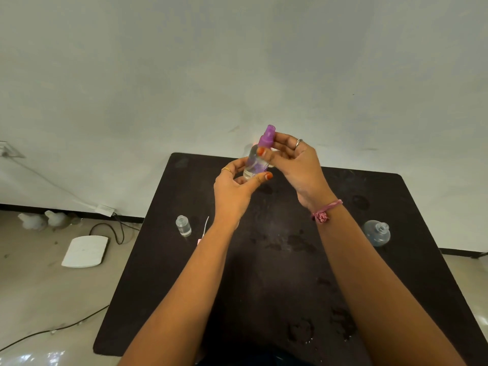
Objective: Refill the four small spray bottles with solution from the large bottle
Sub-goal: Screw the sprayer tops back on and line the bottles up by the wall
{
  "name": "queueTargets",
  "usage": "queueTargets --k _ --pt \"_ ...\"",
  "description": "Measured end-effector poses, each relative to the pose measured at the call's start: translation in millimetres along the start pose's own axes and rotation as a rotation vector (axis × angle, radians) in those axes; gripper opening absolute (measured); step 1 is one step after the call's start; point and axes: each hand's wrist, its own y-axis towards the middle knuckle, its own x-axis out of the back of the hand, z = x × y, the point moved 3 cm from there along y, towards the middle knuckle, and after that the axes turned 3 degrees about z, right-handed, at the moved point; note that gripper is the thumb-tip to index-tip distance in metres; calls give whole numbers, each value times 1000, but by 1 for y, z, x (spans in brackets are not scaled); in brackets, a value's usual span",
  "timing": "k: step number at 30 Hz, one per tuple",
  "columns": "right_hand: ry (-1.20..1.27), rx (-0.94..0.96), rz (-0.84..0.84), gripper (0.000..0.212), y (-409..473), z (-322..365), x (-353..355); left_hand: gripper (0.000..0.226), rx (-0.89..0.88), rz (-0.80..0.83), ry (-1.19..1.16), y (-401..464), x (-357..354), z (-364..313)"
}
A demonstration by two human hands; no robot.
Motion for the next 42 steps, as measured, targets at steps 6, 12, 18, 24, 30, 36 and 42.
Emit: queueTargets --k 6,12,18,24,30,36,42 --pt "-77 -119 6 50 8 -35 -9 42 33 -44 -71 14 1 10" --pt "-152 -90 -54 35 31 -58 -20 46 90 -87 -97 37 3 32" --pt "-259 -8 -151 36 71 -91 -35 55 138 -10 -11 80 15 59" --pt "-307 -103 -271 40 124 -145 -46 66 229 59 110 122 31 85" --pt "-380 -271 -378 39 168 -199 -45 49 279 -42 125 145 52 116" --pt "-399 -368 -460 39 198 -231 -43 41 298 -151 98 157 62 135" --pt "-303 -423 -524 38 215 -247 -44 38 288 -166 83 166 62 142"
